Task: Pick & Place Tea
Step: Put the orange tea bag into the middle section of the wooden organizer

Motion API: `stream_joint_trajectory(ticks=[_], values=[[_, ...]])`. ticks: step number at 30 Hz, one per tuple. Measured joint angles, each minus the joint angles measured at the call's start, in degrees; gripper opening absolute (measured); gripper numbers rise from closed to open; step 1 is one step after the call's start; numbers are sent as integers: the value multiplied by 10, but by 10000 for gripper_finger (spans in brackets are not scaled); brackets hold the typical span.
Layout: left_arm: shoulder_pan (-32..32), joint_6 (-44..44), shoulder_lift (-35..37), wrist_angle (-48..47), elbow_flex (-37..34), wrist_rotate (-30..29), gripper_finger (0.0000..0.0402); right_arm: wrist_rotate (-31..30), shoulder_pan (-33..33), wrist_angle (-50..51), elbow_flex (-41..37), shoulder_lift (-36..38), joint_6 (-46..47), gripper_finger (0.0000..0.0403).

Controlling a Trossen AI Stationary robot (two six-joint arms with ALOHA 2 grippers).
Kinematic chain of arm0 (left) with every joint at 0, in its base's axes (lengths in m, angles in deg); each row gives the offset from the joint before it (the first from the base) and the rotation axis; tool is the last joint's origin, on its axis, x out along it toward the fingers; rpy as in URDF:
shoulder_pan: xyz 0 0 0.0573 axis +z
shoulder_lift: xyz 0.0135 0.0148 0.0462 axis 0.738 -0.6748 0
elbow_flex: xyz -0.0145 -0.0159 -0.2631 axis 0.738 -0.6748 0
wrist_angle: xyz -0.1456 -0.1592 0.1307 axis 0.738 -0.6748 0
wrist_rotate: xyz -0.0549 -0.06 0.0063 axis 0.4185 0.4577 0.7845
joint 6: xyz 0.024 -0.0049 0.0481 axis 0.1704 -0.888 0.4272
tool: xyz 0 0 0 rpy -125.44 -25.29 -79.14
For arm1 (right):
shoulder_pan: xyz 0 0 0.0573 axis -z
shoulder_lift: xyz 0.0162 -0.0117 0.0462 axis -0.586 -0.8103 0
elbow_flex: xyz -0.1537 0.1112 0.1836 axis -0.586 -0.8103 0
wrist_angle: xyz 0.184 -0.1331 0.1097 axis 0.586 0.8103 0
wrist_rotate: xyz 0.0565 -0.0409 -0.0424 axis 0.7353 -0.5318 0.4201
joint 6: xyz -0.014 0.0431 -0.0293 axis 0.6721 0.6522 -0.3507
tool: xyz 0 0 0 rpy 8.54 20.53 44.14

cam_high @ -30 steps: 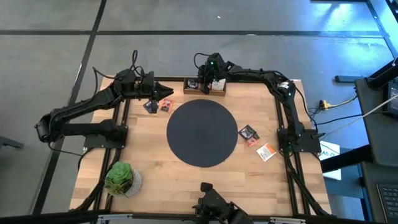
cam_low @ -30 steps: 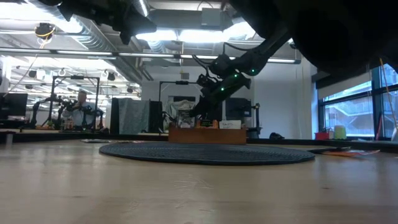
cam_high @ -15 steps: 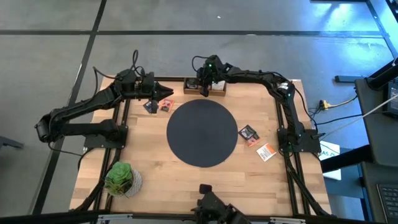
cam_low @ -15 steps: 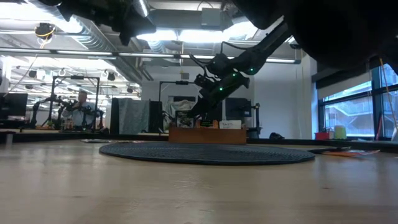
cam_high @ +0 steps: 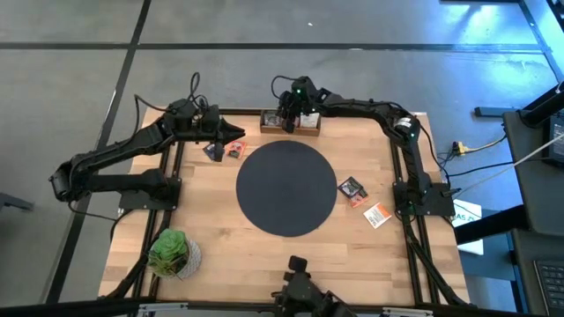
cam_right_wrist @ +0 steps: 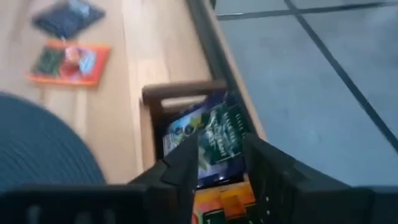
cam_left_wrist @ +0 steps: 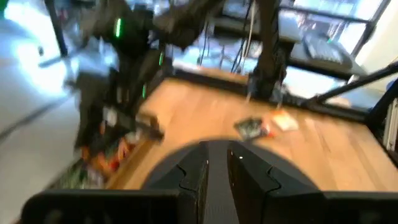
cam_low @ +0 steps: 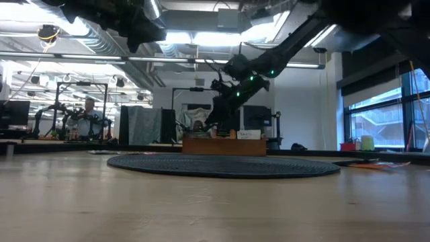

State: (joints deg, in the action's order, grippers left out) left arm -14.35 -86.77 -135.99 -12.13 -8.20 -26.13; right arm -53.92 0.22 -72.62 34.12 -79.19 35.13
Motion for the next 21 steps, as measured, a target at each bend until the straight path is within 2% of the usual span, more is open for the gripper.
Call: stream_joint_trajectory(ticks=[3,6,10,13,21], values=[[0,-13,0,-66,0,-39,54,4,-3,-3,1,25,69,143],[-2,-29,-6,-138,0,-108,52,47,-7,-8,2,41,147,150],[-7,-30,-39,-196,0,-175,54,112,-24,-4,1,42,194,151],[-6,-47,-82,-177,-22,-193,56,127,-41,1,1,42,209,151],[-3,-107,-205,-43,-107,-196,52,122,-75,7,1,43,208,151]])
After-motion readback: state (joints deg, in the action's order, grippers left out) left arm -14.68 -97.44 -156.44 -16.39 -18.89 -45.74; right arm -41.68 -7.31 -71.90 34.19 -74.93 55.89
